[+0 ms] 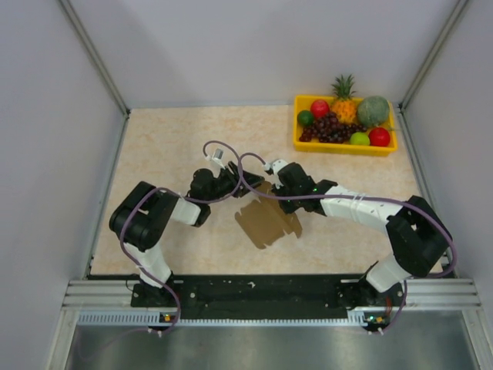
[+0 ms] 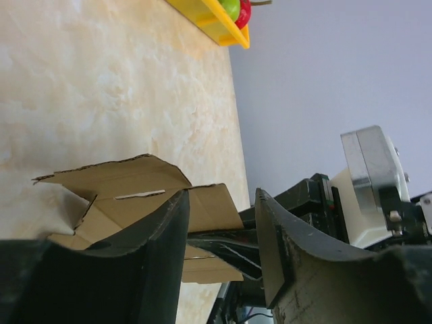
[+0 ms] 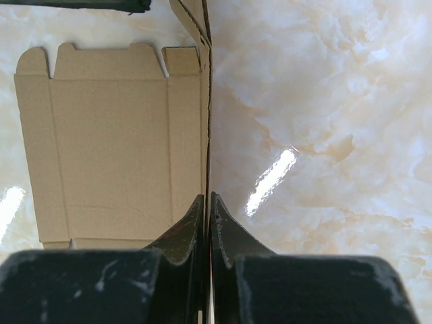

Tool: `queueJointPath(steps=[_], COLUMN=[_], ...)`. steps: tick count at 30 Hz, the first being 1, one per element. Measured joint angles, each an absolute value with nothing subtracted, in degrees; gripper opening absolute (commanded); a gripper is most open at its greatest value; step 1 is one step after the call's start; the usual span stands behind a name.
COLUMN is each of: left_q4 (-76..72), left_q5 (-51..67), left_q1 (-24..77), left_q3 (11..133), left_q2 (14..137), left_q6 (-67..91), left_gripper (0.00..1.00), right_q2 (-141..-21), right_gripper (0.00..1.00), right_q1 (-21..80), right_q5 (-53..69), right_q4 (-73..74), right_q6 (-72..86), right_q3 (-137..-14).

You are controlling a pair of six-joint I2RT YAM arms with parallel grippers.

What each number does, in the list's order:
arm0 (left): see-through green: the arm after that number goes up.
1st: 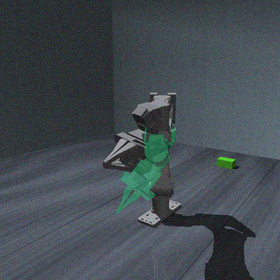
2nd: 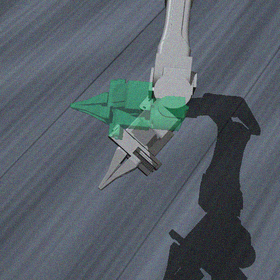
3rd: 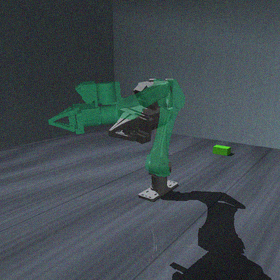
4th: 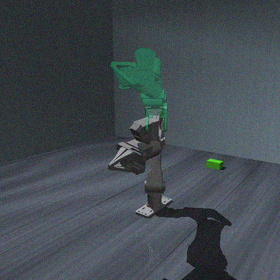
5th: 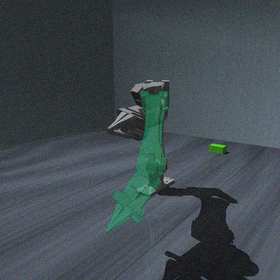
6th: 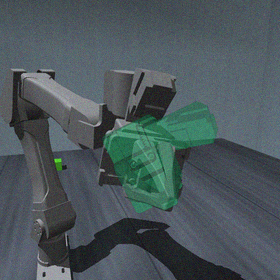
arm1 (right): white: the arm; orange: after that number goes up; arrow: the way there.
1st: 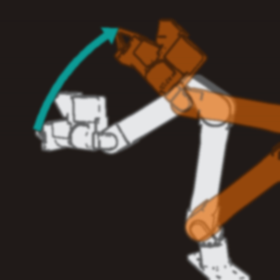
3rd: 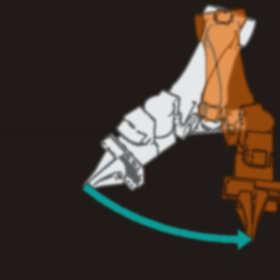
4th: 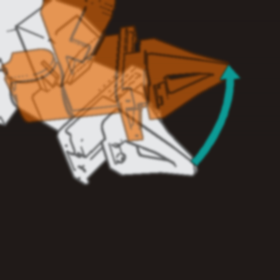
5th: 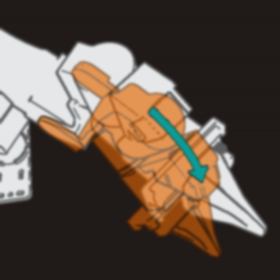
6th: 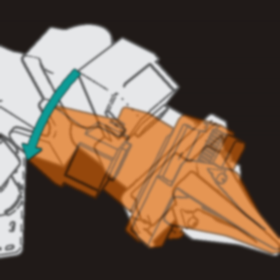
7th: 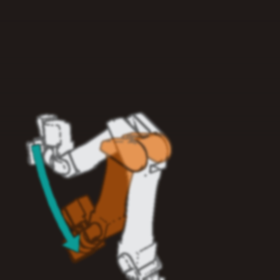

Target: Fold the paper box

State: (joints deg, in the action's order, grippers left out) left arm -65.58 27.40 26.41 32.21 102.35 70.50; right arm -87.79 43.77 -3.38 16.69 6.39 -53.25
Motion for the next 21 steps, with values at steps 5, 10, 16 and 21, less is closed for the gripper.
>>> queueJointPath(steps=[5, 10, 16, 21], left_q4=[-56.9, -47.5, -36.6, -34.7], left_q5=[28.1, 28.6, 27.6, 27.6], left_q1=[26.5, 26.5, 26.6, 26.6], left_q3=[35.7, 36.5, 38.6, 40.5], left_q2=[101.9, 100.9, 95.9, 95.5], left_q6=[75.0, 78.4, 78.7, 79.6], left_gripper=[0.42, 0.48, 0.47, 0.46], right_q2=[-87.8, -87.8, -87.7, -87.7], right_gripper=[0.0, 0.0, 0.0, 0.0], right_q1=[43.8, 43.8, 43.8, 43.8], right_q5=[-3.4, -3.4, -3.4, -3.4], right_q4=[16.7, 16.7, 16.7, 16.7], right_q6=[6.0, 5.9, 5.5, 5.5], right_q3=[-53.3, -53.3, -53.2, -53.2])
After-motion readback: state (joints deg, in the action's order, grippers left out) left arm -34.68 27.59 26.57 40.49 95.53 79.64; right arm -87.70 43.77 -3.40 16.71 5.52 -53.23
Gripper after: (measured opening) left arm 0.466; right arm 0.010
